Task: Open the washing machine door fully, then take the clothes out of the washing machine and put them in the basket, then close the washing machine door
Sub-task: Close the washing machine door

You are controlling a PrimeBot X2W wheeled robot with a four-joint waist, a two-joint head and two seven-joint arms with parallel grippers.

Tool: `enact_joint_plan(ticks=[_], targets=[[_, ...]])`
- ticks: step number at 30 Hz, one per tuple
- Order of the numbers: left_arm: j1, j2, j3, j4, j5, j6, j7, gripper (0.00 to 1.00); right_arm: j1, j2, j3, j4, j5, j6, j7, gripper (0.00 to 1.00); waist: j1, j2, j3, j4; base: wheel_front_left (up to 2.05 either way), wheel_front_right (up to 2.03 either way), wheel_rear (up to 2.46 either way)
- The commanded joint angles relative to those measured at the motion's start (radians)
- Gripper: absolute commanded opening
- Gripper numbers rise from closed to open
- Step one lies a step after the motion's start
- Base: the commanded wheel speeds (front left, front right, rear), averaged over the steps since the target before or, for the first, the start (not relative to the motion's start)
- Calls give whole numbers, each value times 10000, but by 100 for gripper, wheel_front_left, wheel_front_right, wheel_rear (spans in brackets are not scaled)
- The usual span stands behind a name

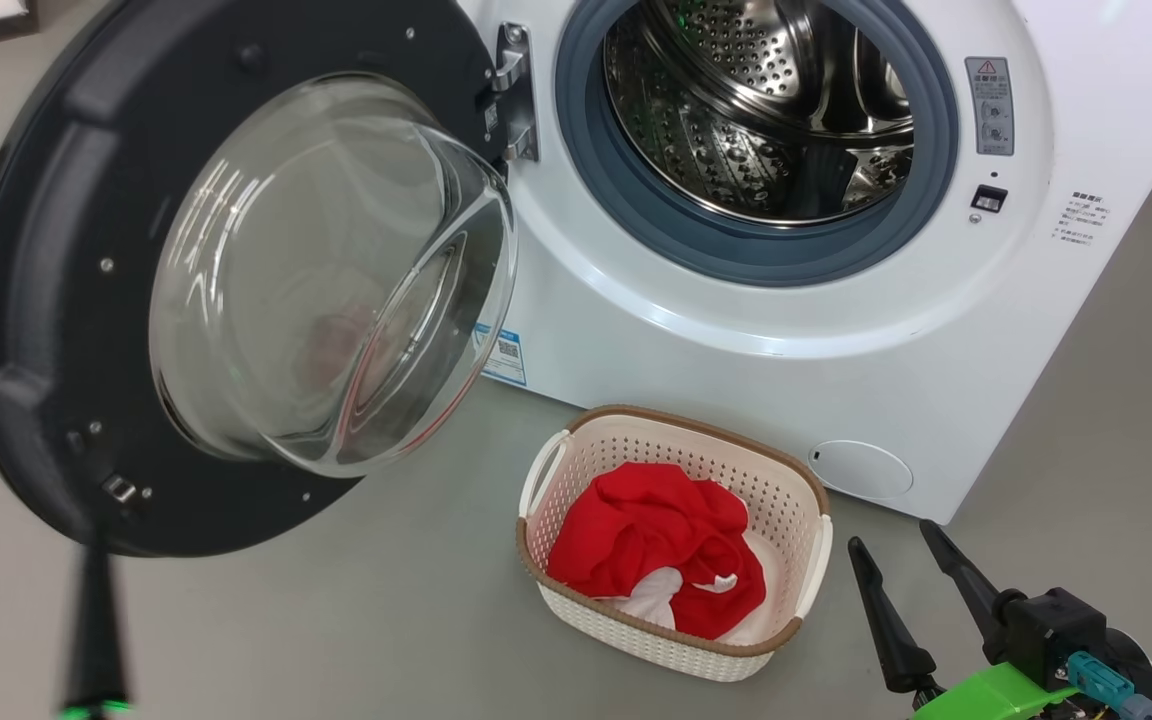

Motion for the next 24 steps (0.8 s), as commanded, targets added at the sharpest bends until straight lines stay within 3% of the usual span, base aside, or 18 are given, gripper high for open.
enact_joint_plan(ticks=[1,7,13,19,24], targets=[[-577,23,741,-431,-865,-192,-94,0,-172,-81,221,-243,-39,63,-62,100,0,0,20,-18,0,0,0],[-1371,413,2666,-267,-3183,-328,-41,0,-237,-81,203,-278,-35,63,-47,100,0,0,118,-59,0,0,0],[-2557,1764,4353,1260,-4643,-283,329,0,-304,-81,136,-335,-65,63,-28,100,0,0,239,-106,0,0,0],[-3686,3213,5198,3627,-5448,-119,890,0,-405,-81,107,-415,-125,63,21,100,0,0,431,-285,0,0,0],[-4212,3904,5332,4943,-5626,-87,1223,0,-423,-81,80,-464,-177,63,60,100,0,0,529,-424,0,0,0]])
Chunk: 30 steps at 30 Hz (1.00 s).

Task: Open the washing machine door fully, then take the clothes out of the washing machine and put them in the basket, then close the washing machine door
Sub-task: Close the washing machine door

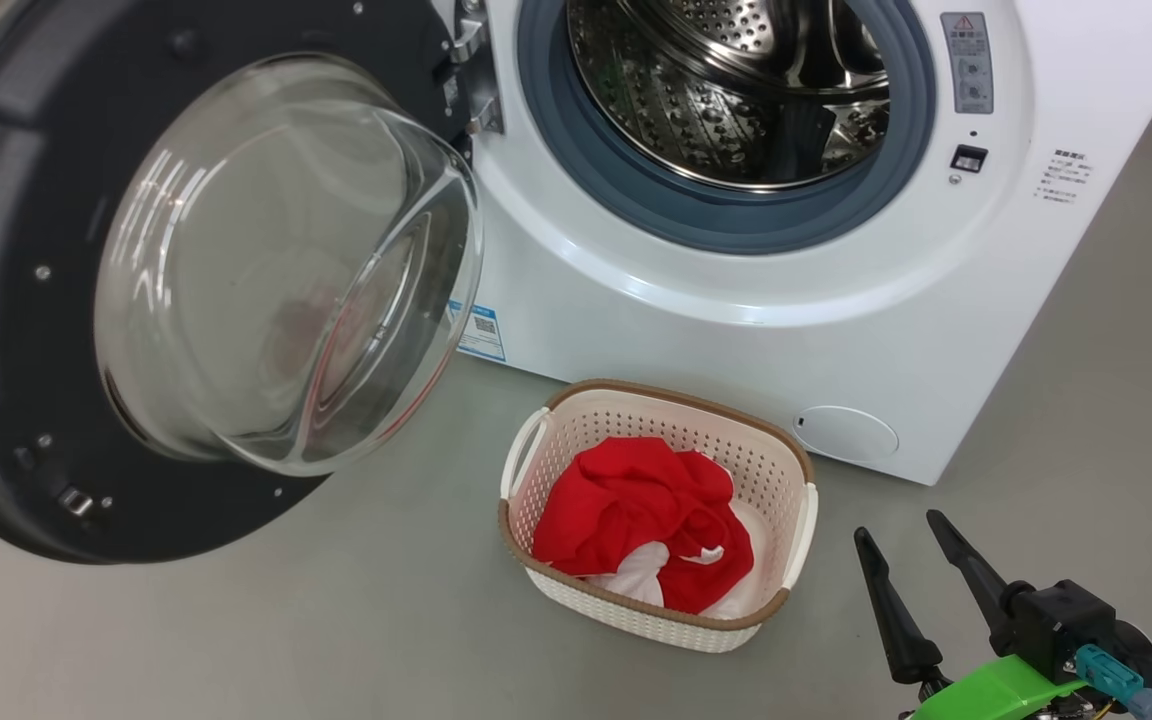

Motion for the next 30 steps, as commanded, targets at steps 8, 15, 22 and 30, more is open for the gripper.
enact_joint_plan(ticks=[8,15,22,30], targets=[[-1149,1112,-346,1757,-200,240,1087,0,-433,-79,200,-395,-226,63,108,100,0,-1,224,-259,0,0,0],[-1667,1244,-1260,2773,-155,95,2310,0,-577,-79,275,-471,-254,63,173,100,0,-1,384,-481,0,0,0],[-1966,1364,-1737,3436,-181,-228,3262,0,-654,-79,306,-504,-224,63,175,100,0,-1,526,-667,0,0,0],[-1973,1498,-1941,3806,-271,-533,4106,0,-738,-79,230,-482,-194,63,154,100,0,-1,646,-764,0,0,0]])
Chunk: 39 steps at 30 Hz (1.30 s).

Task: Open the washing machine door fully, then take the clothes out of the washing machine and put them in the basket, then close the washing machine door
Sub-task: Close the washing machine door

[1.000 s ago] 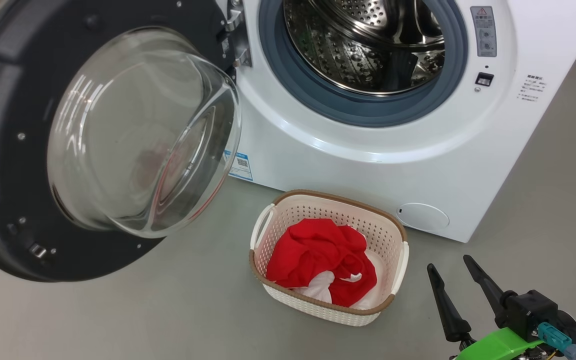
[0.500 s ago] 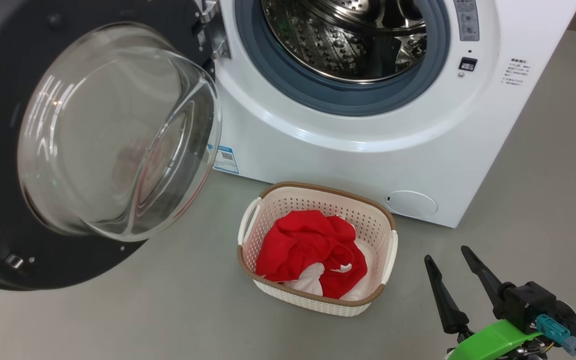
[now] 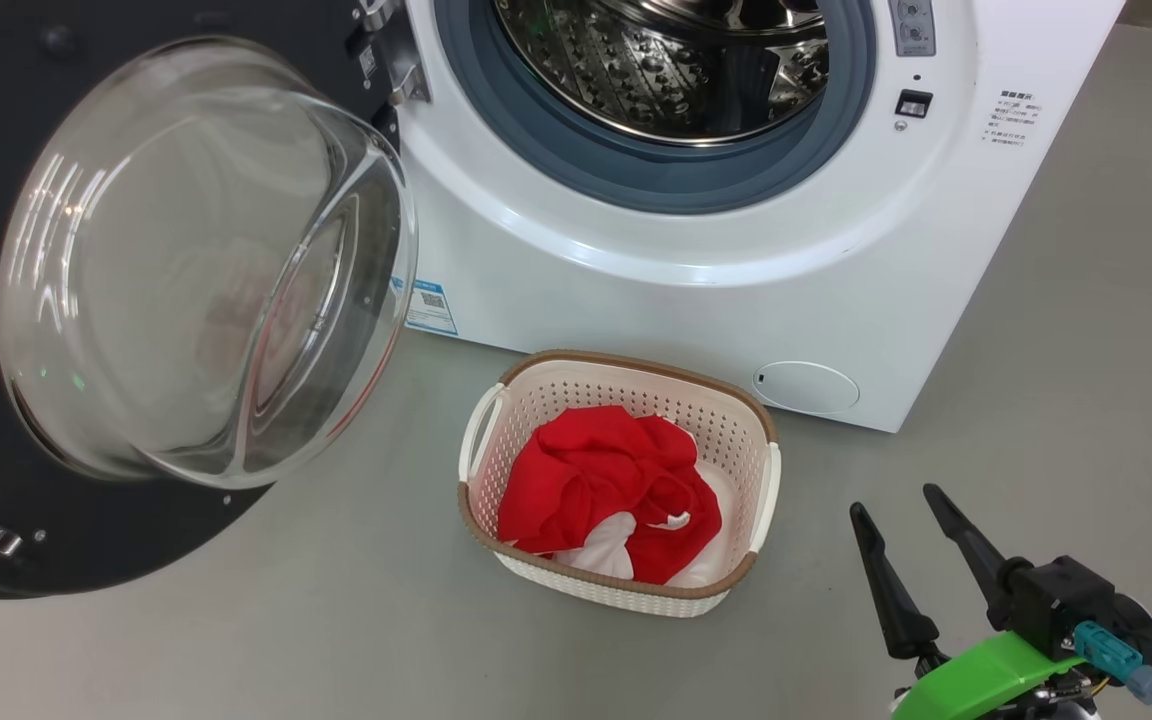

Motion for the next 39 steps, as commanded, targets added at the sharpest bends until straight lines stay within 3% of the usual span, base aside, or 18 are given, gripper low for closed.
enact_joint_plan(ticks=[1,7,14,27,39], targets=[[-295,655,230,-193,-56,-131,191,0,-470,-75,176,-271,-101,63,-55,100,0,-1,8,-11,0,0,0],[157,705,114,-409,-202,-293,1069,0,-543,-75,96,-238,-87,63,-113,100,0,-1,71,-40,0,0,0],[702,632,164,-888,-633,-187,1974,0,-604,-75,35,-212,-31,63,-143,100,0,-1,131,-117,0,0,0],[2164,297,186,-3345,-1650,27,3929,0,-653,-75,-150,-248,-48,63,-168,100,0,-1,240,-221,0,0,0],[3185,-217,-79,-5556,-2154,355,4844,0,-739,-75,-209,-180,18,63,-269,100,0,-1,234,-522,0,0,0]])
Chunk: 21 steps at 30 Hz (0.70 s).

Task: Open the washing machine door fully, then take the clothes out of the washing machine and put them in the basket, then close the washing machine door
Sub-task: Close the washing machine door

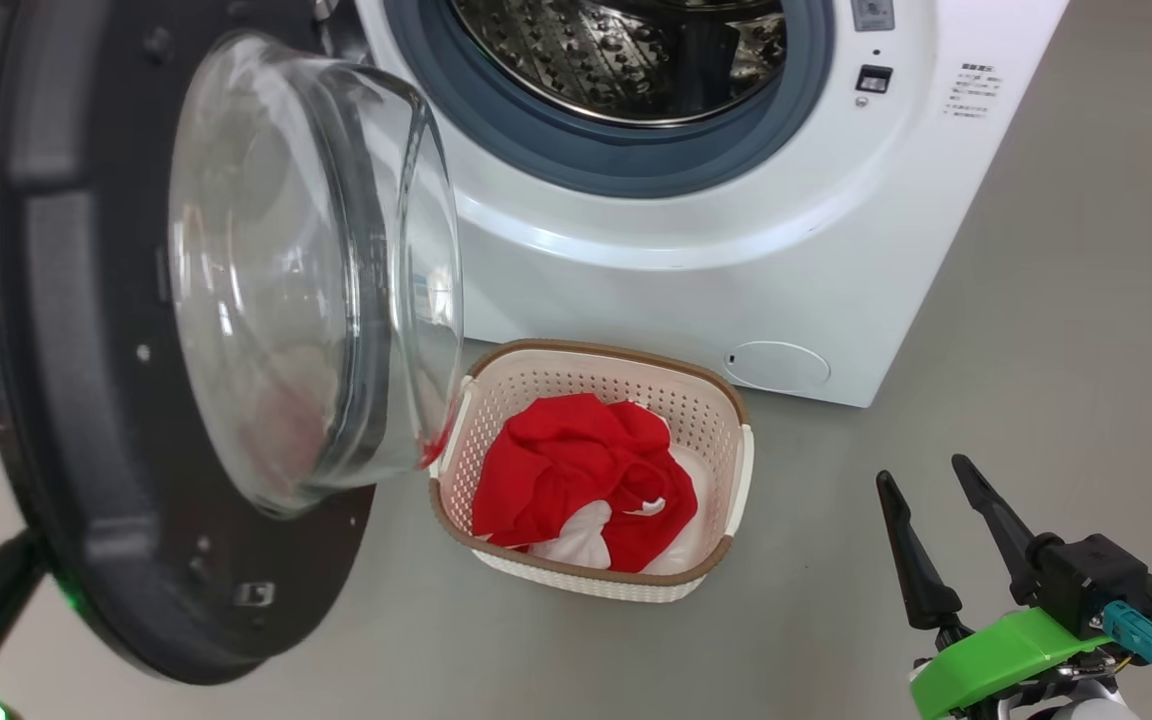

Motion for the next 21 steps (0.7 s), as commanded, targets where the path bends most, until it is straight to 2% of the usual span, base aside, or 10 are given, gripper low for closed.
enact_joint_plan(ticks=[1,11,21], targets=[[-86,236,244,-523,-126,-5,247,0,-386,-72,238,-219,1,63,-104,100,0,0,4,-120,0,0,0],[107,-207,-227,-1492,-154,-22,526,0,-451,-72,318,-125,78,63,-192,100,0,0,-12,-840,0,0,0],[-2,-407,-517,-1955,-94,51,623,0,-563,-72,458,-8,245,63,-346,100,0,0,40,-2158,0,0,0]])
